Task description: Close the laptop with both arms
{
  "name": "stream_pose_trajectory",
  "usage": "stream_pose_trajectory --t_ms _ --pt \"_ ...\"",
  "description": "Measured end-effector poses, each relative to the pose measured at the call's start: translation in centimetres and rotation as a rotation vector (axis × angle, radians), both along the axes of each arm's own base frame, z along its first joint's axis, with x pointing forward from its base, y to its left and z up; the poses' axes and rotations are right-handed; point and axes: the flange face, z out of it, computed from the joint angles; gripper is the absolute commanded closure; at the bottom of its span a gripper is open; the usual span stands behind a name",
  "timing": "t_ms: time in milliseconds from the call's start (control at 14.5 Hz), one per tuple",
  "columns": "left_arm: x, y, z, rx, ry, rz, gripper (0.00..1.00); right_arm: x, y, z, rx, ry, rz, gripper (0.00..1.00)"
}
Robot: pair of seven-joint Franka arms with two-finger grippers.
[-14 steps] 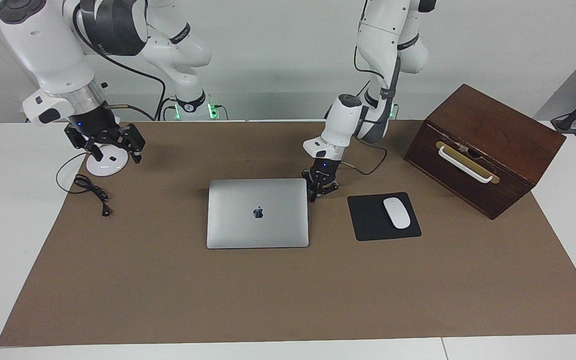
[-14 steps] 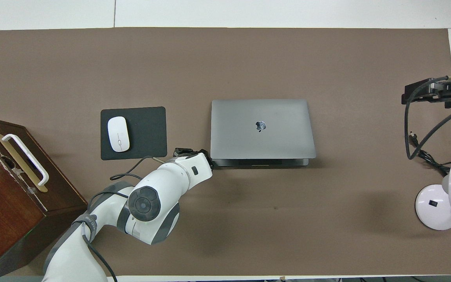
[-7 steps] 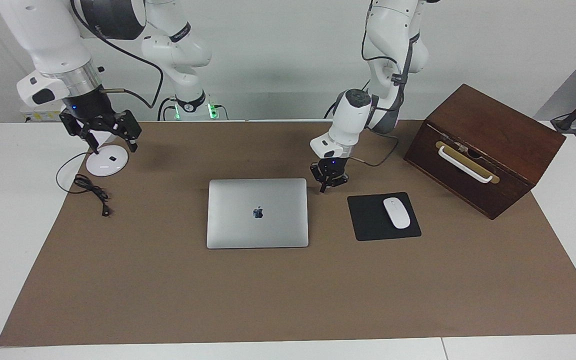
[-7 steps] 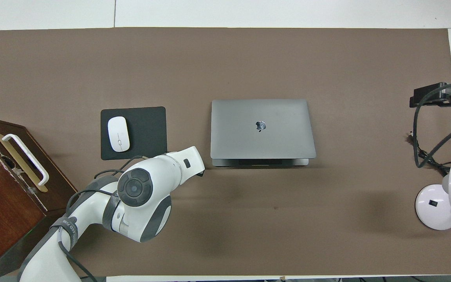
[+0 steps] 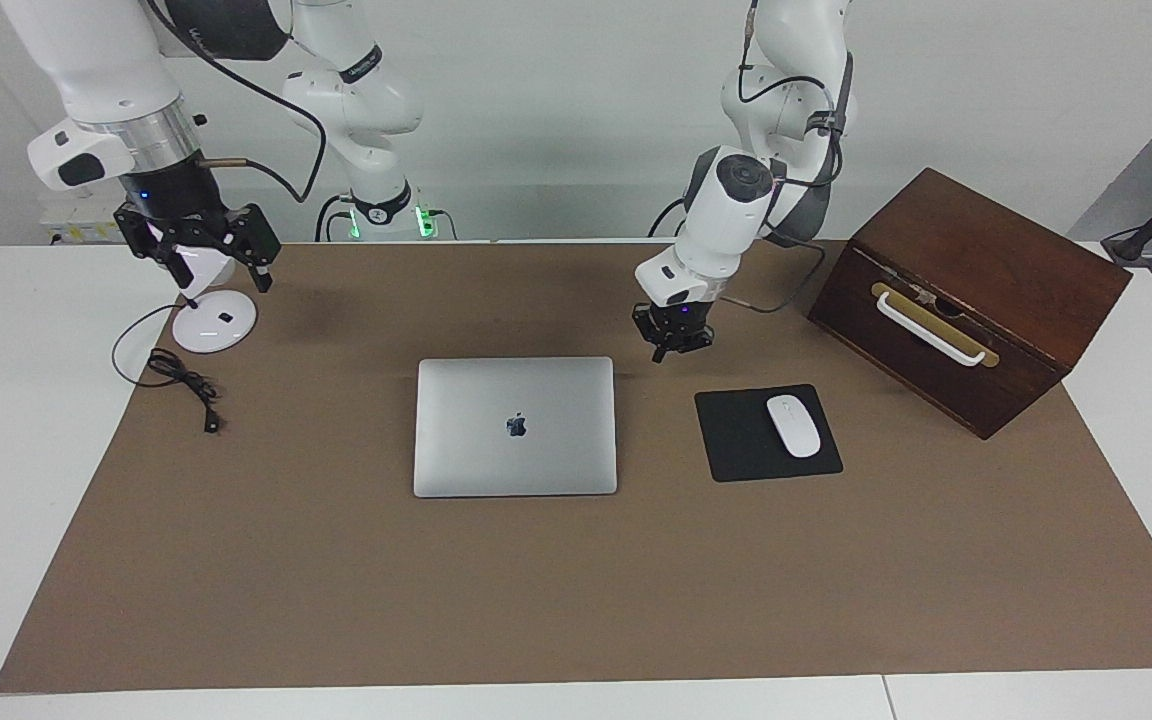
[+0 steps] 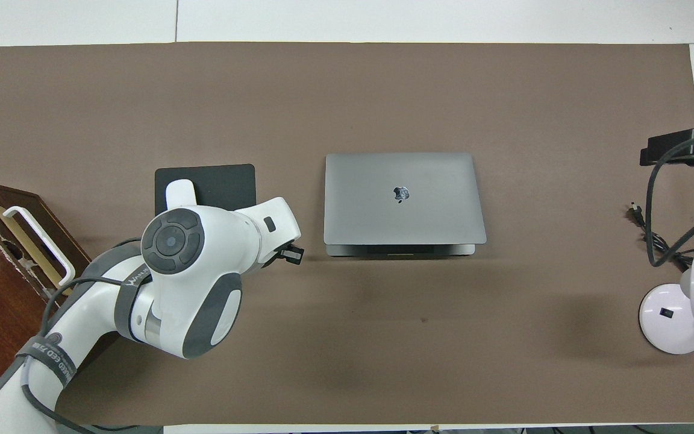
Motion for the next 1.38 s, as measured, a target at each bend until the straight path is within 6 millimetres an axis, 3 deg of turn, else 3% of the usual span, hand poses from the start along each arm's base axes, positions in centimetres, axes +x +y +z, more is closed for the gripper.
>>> stream_pose_trajectory --t_ms 759,1103,1379 --pt "2.2 5.4 5.2 0.037 0.147 0.065 1.0 -0.1 0.0 -0.2 0.0 0.006 0.001 0.0" --pt "3.8 10.3 9.4 0.024 0.154 0.104 1.0 -0.1 0.0 -0.3 0.0 0.009 0.001 0.0" --pt "3.5 14.2 13.1 0.077 0.097 0.118 1.0 -0.1 0.0 -0.4 0.0 0.012 0.001 0.0"
